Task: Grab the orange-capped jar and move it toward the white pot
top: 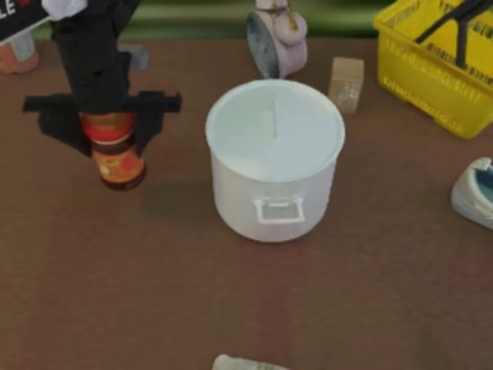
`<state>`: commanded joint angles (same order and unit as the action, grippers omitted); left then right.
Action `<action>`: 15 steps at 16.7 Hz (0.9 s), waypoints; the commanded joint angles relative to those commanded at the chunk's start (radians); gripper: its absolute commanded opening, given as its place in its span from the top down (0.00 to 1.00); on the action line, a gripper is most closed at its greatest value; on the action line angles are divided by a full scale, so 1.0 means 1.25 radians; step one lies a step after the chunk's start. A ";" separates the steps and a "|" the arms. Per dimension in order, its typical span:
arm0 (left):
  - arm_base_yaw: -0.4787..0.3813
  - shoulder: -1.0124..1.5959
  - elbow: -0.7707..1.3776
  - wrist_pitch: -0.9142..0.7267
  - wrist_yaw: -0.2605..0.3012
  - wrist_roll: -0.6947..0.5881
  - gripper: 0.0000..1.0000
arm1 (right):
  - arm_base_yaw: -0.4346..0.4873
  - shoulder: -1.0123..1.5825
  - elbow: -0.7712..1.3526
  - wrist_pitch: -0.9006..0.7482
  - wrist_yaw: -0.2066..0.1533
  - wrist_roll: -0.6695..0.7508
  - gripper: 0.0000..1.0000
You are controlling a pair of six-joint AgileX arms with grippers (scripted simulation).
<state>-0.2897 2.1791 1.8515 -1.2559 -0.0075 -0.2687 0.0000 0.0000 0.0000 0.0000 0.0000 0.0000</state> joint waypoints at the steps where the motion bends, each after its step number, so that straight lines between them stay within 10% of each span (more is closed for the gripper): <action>1: -0.004 0.002 0.001 0.002 0.000 -0.012 1.00 | 0.000 0.000 0.000 0.000 0.000 0.000 0.00; 15: -0.003 0.037 -0.103 0.141 0.000 -0.012 1.00 | 0.000 0.000 0.000 0.000 0.000 0.000 0.00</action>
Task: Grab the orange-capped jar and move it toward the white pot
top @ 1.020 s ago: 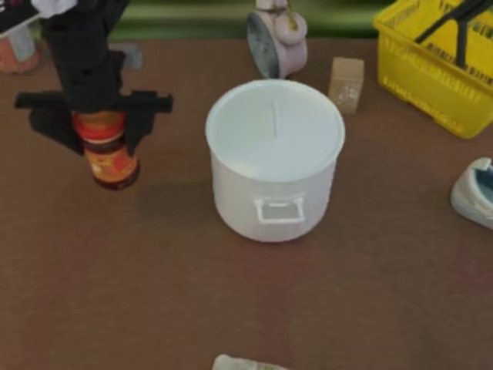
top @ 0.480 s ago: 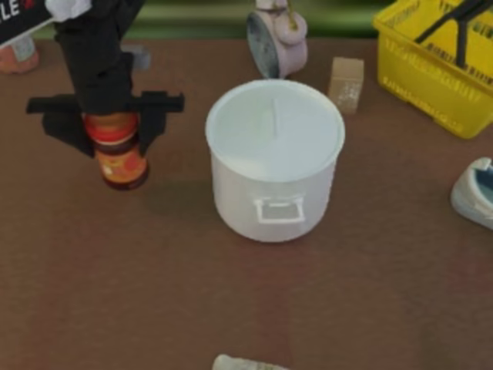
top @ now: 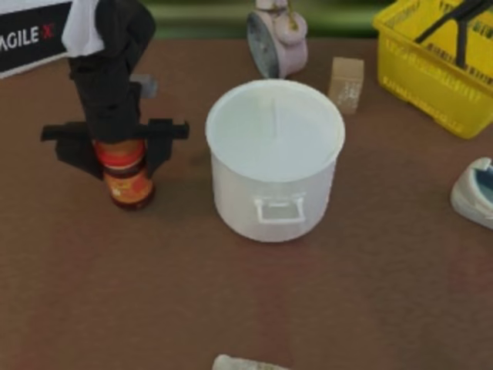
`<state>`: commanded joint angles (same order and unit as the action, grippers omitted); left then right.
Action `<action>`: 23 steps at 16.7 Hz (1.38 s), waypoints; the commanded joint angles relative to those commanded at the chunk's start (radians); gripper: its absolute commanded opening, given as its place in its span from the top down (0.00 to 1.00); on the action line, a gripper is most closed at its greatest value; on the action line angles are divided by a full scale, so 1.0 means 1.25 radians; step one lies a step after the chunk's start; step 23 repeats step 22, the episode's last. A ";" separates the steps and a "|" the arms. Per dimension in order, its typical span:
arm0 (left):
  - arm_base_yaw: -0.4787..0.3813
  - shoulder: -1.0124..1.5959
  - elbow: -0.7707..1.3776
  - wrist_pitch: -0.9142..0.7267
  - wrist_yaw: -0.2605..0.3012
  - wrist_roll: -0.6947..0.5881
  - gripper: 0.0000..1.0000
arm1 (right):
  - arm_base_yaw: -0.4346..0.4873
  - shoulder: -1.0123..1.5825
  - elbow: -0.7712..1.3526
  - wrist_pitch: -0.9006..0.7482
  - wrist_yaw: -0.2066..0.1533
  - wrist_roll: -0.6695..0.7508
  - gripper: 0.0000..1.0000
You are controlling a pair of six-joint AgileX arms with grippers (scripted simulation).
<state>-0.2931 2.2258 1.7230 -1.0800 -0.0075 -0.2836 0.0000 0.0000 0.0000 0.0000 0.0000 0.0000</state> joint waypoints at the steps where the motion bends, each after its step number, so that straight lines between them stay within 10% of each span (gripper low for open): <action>1: 0.000 0.000 0.000 0.000 0.000 0.000 1.00 | 0.000 0.000 0.000 0.000 0.000 0.000 0.00; 3: 0.000 0.000 0.000 0.000 0.000 0.000 1.00 | 0.000 0.000 0.000 0.000 0.000 0.000 0.00; 16: 0.000 0.000 0.000 0.000 0.000 0.000 0.02 | 0.000 0.000 0.000 0.000 0.000 0.000 0.00; 23: 0.000 0.000 0.000 0.000 0.000 0.000 0.00 | 0.000 0.000 0.000 0.000 0.000 0.000 0.00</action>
